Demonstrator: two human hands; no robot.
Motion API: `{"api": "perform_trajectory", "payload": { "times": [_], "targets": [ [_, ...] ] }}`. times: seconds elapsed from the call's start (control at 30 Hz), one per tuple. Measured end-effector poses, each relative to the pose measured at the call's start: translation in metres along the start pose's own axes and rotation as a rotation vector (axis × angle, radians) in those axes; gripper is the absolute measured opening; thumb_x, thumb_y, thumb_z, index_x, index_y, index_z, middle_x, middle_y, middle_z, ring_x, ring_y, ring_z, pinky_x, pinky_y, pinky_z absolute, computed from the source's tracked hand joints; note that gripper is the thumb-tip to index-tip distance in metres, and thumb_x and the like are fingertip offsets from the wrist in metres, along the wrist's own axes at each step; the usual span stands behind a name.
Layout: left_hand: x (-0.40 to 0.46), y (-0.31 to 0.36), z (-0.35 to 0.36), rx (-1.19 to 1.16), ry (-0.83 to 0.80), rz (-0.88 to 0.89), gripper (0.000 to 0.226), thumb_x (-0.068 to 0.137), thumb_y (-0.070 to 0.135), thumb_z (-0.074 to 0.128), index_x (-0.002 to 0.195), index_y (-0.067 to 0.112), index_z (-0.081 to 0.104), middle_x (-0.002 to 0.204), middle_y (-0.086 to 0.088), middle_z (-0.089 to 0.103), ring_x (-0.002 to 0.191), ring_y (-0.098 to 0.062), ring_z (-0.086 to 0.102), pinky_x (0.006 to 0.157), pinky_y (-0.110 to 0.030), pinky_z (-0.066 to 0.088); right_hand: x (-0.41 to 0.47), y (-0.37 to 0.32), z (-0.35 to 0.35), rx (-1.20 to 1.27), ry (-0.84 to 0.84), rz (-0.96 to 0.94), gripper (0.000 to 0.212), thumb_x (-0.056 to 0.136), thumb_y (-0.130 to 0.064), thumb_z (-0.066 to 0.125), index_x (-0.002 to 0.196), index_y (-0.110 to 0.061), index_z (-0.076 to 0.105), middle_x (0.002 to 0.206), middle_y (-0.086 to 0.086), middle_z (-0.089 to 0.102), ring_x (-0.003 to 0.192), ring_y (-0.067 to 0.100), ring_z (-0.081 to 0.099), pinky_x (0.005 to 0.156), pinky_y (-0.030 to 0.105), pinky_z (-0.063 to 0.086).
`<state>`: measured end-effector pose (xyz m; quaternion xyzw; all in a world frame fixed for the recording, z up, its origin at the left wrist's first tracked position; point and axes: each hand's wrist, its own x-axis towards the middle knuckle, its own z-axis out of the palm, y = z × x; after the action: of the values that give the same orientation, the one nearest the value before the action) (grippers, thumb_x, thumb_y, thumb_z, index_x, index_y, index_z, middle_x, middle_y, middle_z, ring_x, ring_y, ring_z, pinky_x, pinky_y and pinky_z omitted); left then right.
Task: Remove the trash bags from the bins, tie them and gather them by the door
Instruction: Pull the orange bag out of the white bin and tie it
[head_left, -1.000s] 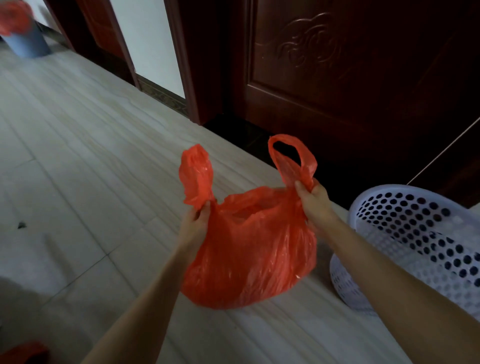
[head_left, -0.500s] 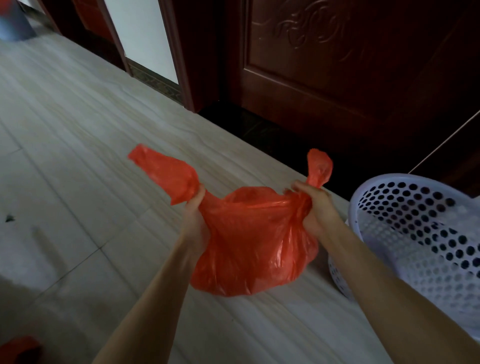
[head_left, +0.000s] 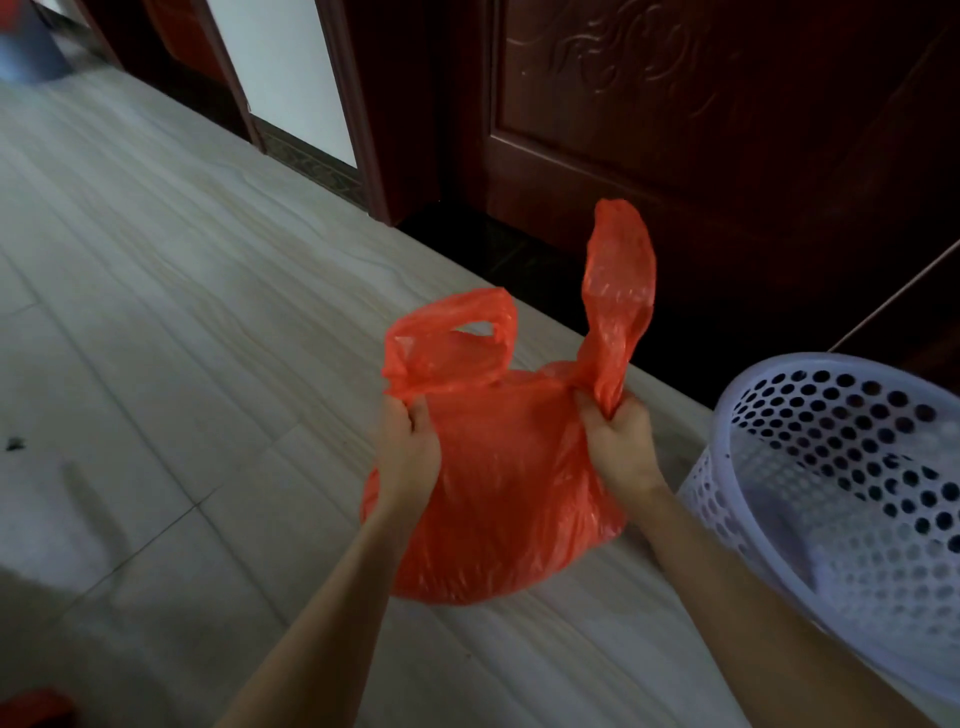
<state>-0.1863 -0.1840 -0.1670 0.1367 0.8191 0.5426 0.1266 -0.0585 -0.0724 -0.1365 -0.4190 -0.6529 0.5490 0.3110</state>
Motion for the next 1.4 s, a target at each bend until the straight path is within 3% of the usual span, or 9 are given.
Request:
{"api": "perform_trajectory", "payload": {
  "times": [0.17,0.4,0.53,0.63,0.77,1.0,1.13,1.27,1.4],
  "targets": [
    [0.005,-0.01,-0.011,0.173,-0.007,0.125,0.03,0.095,0.007,0.038,0.111,-0.016,0.05,0.118,-0.03,0.056,0.111,-0.039,0.053,0.091,-0.039,0.034,0.005,-0.001,0.007,0.008,0.03,0.002,0.023,0.091,-0.001,0.046,0.111,-0.003,0.057,0.096,0.0,0.058,0.089,0.011,0.055,0.078,0.011,0.043],
    [0.018,0.001,-0.018,0.062,-0.07,0.061,0.043,0.099,0.02,0.032,0.139,0.005,0.033,0.144,-0.014,0.041,0.134,-0.025,0.037,0.109,-0.029,0.025,0.012,0.014,-0.001,-0.059,-0.018,0.168,0.027,0.092,-0.011,0.046,0.118,-0.005,0.05,0.105,0.01,0.057,0.1,0.022,0.055,0.095,0.037,0.043],
    [0.032,-0.003,-0.022,-0.23,-0.186,-0.235,0.036,0.099,0.013,0.036,0.131,0.001,0.045,0.132,-0.02,0.053,0.116,-0.023,0.055,0.101,-0.033,0.04,0.014,0.023,-0.018,0.122,0.049,0.293,0.015,0.089,-0.001,0.047,0.097,-0.006,0.06,0.092,0.008,0.07,0.078,0.016,0.064,0.076,0.031,0.053],
    [0.032,-0.01,-0.023,-0.622,-0.376,-0.452,0.03,0.095,0.016,0.036,0.119,0.007,0.052,0.09,-0.006,0.074,0.076,-0.011,0.071,0.067,-0.025,0.059,0.015,0.027,-0.021,0.38,0.104,0.436,0.025,0.085,0.008,0.05,0.078,-0.014,0.06,0.05,-0.006,0.068,0.048,0.005,0.064,0.048,0.018,0.054],
    [0.03,-0.009,-0.019,-0.905,-0.433,-0.423,0.037,0.087,0.036,0.045,0.097,0.007,0.066,0.085,-0.008,0.074,0.086,-0.024,0.068,0.075,-0.034,0.06,0.017,0.028,-0.019,0.523,0.108,0.538,0.022,0.081,0.009,0.052,0.086,-0.01,0.061,0.045,-0.002,0.065,0.043,0.011,0.063,0.048,0.026,0.056],
    [0.018,0.004,0.013,-0.343,-0.248,-0.313,0.016,0.08,0.005,0.066,0.096,0.008,0.068,0.084,-0.006,0.068,0.084,-0.023,0.064,0.091,-0.041,0.051,0.02,0.026,-0.019,0.566,0.055,0.607,0.039,0.079,0.001,0.057,0.119,-0.001,0.056,0.082,0.013,0.067,0.067,0.024,0.067,0.062,0.037,0.057],
    [0.009,0.018,0.021,-0.377,-0.169,-0.19,0.013,0.088,0.021,0.059,0.101,0.02,0.062,0.094,0.004,0.064,0.093,-0.015,0.059,0.095,-0.033,0.044,0.022,0.024,-0.02,0.5,0.033,0.53,0.029,0.082,0.009,0.046,0.102,-0.003,0.064,0.075,0.005,0.067,0.07,0.019,0.062,0.071,0.033,0.052],
    [0.007,0.011,0.024,-0.532,-0.2,-0.266,0.049,0.08,0.038,0.06,0.116,0.005,0.059,0.121,-0.018,0.062,0.115,-0.032,0.058,0.106,-0.05,0.04,0.019,0.026,-0.016,0.269,-0.003,0.507,0.032,0.08,0.014,0.041,0.094,-0.004,0.063,0.058,0.006,0.062,0.051,0.016,0.058,0.049,0.022,0.05],
    [0.017,0.014,0.033,-0.702,-0.191,-0.37,0.029,0.093,0.023,0.045,0.09,0.002,0.065,0.08,-0.013,0.073,0.076,-0.023,0.07,0.091,-0.039,0.053,0.018,0.035,-0.021,0.208,-0.063,0.643,0.022,0.08,0.011,0.046,0.089,0.0,0.063,0.04,0.004,0.063,0.036,0.015,0.06,0.044,0.027,0.053]
  ]
}}
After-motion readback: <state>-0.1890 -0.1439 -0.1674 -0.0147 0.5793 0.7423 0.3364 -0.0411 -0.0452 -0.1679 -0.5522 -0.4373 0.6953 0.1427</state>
